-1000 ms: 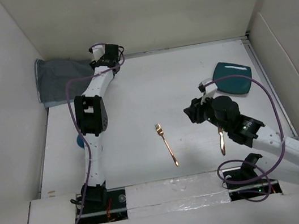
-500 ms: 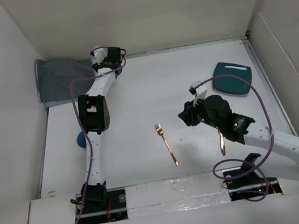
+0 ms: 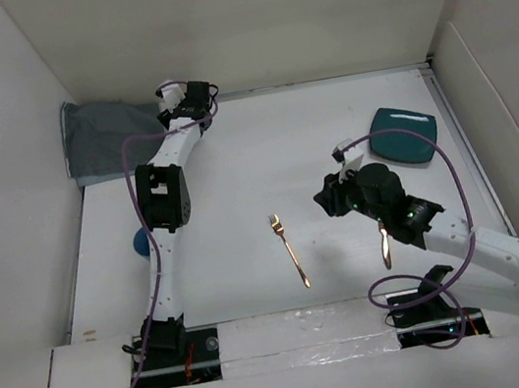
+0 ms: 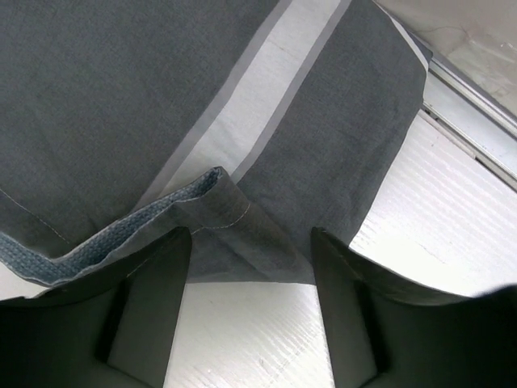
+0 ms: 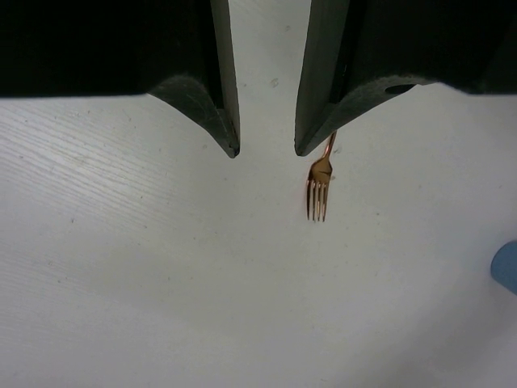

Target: Set the dinner table for one person

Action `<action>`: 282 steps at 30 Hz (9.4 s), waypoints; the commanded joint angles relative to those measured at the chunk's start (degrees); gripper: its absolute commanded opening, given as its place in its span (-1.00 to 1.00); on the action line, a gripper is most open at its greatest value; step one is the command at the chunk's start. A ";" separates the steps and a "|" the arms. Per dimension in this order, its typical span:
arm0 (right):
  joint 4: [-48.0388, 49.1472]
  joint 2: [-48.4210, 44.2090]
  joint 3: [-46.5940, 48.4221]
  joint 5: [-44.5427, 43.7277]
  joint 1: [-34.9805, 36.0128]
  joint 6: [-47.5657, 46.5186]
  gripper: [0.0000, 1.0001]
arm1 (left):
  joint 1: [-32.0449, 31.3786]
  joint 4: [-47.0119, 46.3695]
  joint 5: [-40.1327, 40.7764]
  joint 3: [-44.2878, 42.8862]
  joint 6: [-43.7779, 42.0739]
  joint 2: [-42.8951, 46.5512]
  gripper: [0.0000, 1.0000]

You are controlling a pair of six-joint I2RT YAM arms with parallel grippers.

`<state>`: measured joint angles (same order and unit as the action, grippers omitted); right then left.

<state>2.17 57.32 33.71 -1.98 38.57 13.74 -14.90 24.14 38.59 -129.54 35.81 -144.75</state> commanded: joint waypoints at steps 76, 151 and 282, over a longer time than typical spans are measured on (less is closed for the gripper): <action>20.92 29.95 8.21 6.27 0.54 3.84 0.26 | -10.24 -15.35 -3.52 21.69 -28.08 45.17 -1.00; -7.29 32.17 62.81 -3.92 -27.05 -22.62 -1.00 | 6.46 -25.35 -22.07 29.30 -10.95 52.43 -1.00; 8.20 34.64 33.89 -11.00 14.97 -1.09 -1.00 | 4.70 -18.87 -47.72 81.37 -13.84 107.75 -1.00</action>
<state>5.28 99.37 71.29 -4.36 54.74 10.15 -10.39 7.20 -7.94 -48.34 22.37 -37.65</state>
